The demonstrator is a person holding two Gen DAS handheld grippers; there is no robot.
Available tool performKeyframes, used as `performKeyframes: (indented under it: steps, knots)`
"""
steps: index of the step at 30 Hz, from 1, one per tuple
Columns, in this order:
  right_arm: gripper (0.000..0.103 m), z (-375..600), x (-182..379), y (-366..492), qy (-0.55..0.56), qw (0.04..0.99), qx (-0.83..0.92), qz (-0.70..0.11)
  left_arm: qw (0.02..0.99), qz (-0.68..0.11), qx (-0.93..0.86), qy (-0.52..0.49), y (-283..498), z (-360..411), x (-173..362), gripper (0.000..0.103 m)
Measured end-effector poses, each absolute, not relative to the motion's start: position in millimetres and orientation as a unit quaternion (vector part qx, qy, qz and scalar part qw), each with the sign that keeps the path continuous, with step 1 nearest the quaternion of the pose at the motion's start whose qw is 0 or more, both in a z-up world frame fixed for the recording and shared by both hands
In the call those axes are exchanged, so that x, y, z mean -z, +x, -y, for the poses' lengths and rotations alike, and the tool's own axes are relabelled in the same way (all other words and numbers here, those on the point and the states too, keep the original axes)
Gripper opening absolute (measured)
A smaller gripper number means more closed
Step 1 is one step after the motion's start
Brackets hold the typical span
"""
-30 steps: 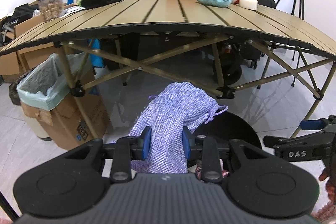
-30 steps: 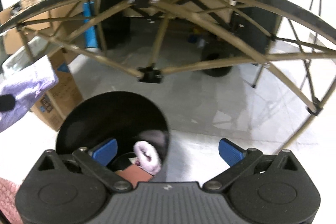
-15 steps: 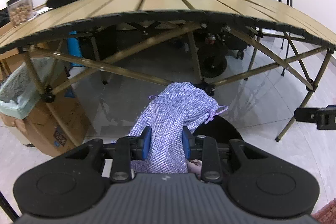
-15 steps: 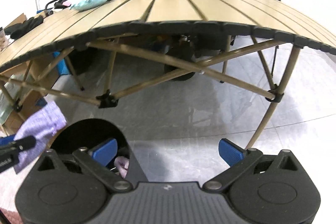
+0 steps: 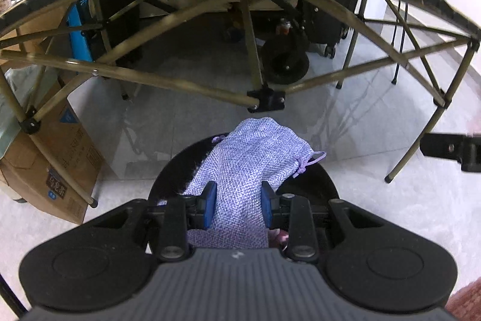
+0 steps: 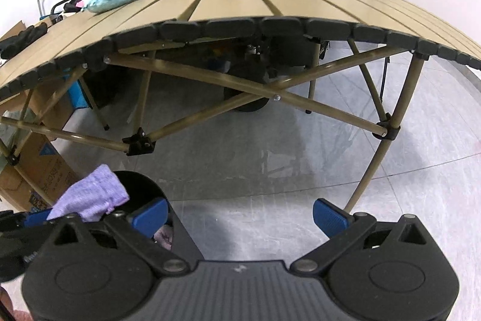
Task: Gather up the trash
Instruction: 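Lower the left gripper into the bin and release the pouch, then raise both grippers out of the bin back toward the table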
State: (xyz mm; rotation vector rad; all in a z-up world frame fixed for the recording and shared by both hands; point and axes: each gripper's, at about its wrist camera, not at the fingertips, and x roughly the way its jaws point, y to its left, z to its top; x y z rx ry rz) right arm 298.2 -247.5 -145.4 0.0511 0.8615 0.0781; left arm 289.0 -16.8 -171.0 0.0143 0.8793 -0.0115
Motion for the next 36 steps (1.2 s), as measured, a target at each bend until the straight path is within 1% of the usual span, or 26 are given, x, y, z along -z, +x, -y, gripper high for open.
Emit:
performKeyframes:
  steps: [5, 8, 9, 10, 11, 12, 13, 14, 15, 16, 17, 23, 36]
  knots:
    - [0.103, 243.8, 148.5, 298.6, 0.022, 0.905, -0.045, -0.423, 0.901, -0.435, 0.007, 0.007, 290.8, 20.0, 178.3, 0.031]
    - [0.103, 243.4, 149.1, 297.9, 0.023, 0.904, -0.046, -0.424, 0.897, -0.443, 0.008, 0.003, 291.6, 19.9, 180.6, 0.034]
    - [0.103, 243.7, 149.5, 298.1, 0.023, 0.904, -0.046, -0.425, 0.896, -0.444, 0.008, 0.003, 291.7, 20.1, 181.1, 0.038]
    - [0.103, 243.7, 149.7, 298.1, 0.024, 0.903, -0.046, -0.426, 0.896, -0.445, 0.007, 0.004, 291.0, 20.1, 181.2, 0.044]
    - [0.103, 244.0, 149.7, 298.3, 0.025, 0.903, -0.046, -0.426, 0.896, -0.444, 0.005, 0.005, 290.6, 20.3, 180.9, 0.048]
    - [0.103, 244.0, 149.7, 298.3, 0.025, 0.903, -0.046, -0.426, 0.896, -0.443, 0.004, 0.005, 290.2, 20.4, 180.5, 0.055]
    - [0.103, 244.1, 149.4, 298.1, 0.026, 0.903, -0.047, -0.425, 0.897, -0.442, 0.002, 0.003, 290.0, 20.2, 179.7, 0.067]
    - [0.103, 243.7, 149.3, 298.1, 0.026, 0.904, -0.047, -0.425, 0.898, -0.441, 0.0, 0.0, 289.5, 19.3, 178.6, 0.074]
    - [0.103, 244.0, 149.4, 298.1, 0.026, 0.904, -0.047, -0.425, 0.898, -0.44, -0.002, -0.004, 289.3, 18.1, 177.7, 0.088]
    - [0.103, 243.8, 149.5, 298.0, 0.026, 0.903, -0.047, -0.425, 0.898, -0.439, -0.007, -0.009, 288.8, 17.1, 176.7, 0.099]
    - [0.103, 243.7, 149.6, 298.2, 0.026, 0.903, -0.047, -0.426, 0.899, -0.439, -0.011, -0.013, 288.6, 16.2, 175.9, 0.102]
    - [0.103, 241.8, 151.5, 298.8, 0.025, 0.902, -0.05, -0.429, 0.893, -0.45, -0.013, -0.022, 289.9, 15.0, 178.2, 0.103]
    - [0.103, 240.1, 154.3, 299.1, 0.023, 0.9, -0.056, -0.432, 0.896, -0.444, -0.01, -0.014, 287.3, 19.6, 176.9, 0.103]
